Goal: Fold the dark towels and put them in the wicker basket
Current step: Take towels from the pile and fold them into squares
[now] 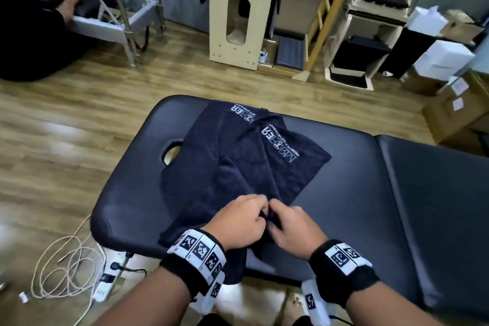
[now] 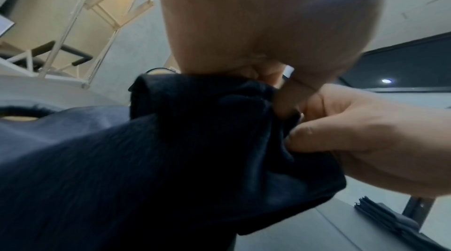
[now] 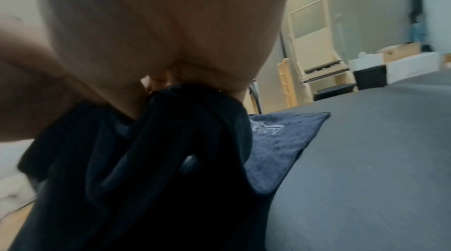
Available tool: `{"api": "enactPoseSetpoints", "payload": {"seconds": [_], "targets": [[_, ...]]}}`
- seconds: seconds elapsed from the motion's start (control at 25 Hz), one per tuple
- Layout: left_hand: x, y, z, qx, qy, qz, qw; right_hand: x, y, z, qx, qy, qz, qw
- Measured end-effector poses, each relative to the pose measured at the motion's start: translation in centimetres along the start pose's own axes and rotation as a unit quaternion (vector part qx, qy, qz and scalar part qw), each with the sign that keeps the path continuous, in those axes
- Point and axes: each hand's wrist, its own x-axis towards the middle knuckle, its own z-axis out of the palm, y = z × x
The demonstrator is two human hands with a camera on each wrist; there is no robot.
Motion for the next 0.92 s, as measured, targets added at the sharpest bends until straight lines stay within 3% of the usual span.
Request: {"api": "enactPoseSetpoints", "payload": {"seconds": [0.2, 0.4, 0.52, 0.6, 0.72, 0.8, 0.92], "targets": [[2.7, 2.5, 0.6, 0.170, -0.057, -0.019, 0.984, -1.5, 6.4, -1.7, 0.017, 0.060, 0.083, 0.995], [7.3, 7.0, 3.8, 0.221, -0.051, -0.060, 0.972, -4.4, 15.0, -5.1, 0.100, 0.126, 0.162, 0.974], [10.8, 11.0, 6.4, 0.193, -0.038, -0.077, 0.977, -7.5, 21.5, -7.6, 0.119, 0.173, 0.194, 0.958], [13.4, 14.0, 8.7, 0.115, -0.017, -0.087, 0.989, -9.7, 26.1, -9.3, 0.127, 0.202, 0.230, 0.943], [17.0, 19.1, 12.9, 0.032, -0.013, -0.045, 0.998, -13.0, 31.8, -11.6, 0.130, 0.208, 0.296, 0.923], [19.2, 22.7, 15.8, 0.031, -0.023, -0.003, 0.999, -15.0, 34.0, -13.2, 0.138, 0.228, 0.289, 0.919], [21.7, 26.5, 18.8, 0.073, -0.026, 0.044, 0.996, -16.6, 33.1, -15.5, 0.202, 0.229, 0.137, 0.942]]}}
